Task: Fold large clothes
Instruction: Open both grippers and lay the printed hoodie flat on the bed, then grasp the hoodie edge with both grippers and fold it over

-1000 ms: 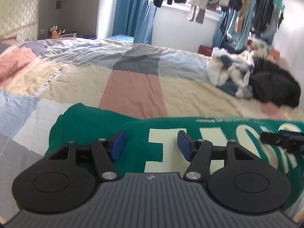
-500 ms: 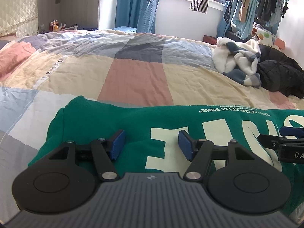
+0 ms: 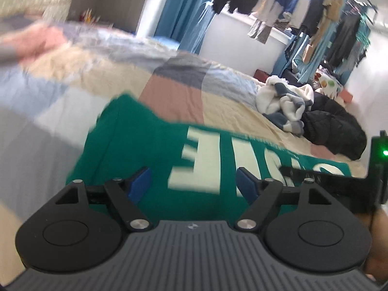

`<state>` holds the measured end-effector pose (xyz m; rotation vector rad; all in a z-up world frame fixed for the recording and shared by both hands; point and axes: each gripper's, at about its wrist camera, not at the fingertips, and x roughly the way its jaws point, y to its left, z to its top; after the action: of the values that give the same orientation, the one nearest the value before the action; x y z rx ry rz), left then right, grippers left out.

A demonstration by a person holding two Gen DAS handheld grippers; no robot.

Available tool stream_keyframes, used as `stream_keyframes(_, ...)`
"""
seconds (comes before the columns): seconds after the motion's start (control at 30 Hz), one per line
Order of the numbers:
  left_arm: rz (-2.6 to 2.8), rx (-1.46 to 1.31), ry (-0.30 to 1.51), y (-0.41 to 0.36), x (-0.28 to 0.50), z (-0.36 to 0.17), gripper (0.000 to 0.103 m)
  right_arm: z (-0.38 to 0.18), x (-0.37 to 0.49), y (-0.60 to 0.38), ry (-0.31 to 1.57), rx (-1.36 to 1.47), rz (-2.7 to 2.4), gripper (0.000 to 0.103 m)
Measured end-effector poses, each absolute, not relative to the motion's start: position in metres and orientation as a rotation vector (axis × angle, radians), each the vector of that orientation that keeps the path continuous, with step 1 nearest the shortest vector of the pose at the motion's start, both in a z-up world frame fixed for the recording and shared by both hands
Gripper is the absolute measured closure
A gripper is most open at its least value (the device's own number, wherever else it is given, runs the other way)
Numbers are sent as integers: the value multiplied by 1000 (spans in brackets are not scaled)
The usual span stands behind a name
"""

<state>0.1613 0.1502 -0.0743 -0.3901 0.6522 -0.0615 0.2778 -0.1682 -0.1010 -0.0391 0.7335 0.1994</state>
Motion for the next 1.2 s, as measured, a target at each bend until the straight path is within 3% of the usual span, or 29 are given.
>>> stream_keyframes(0.07,-51,-463,671,154,149,-83,11,-100,275,-169,721,-26,197,20)
stream_keyframes(0.2,34,-600,733,165,132,-107,8,-97,270,-172,707,-20,190,20)
stream_keyframes(0.6,10,-1048,827,194,126,-163,7,-65,196,-198,635,240,281,20)
stream_keyframes(0.87,15,-1359,754,214,126,-200,1,-103,168,-219,789,676,396,16)
stream_keyframes(1.2,-163,-1421,541,219,129,-189,2,-155,179,-209,973,1033,406,14)
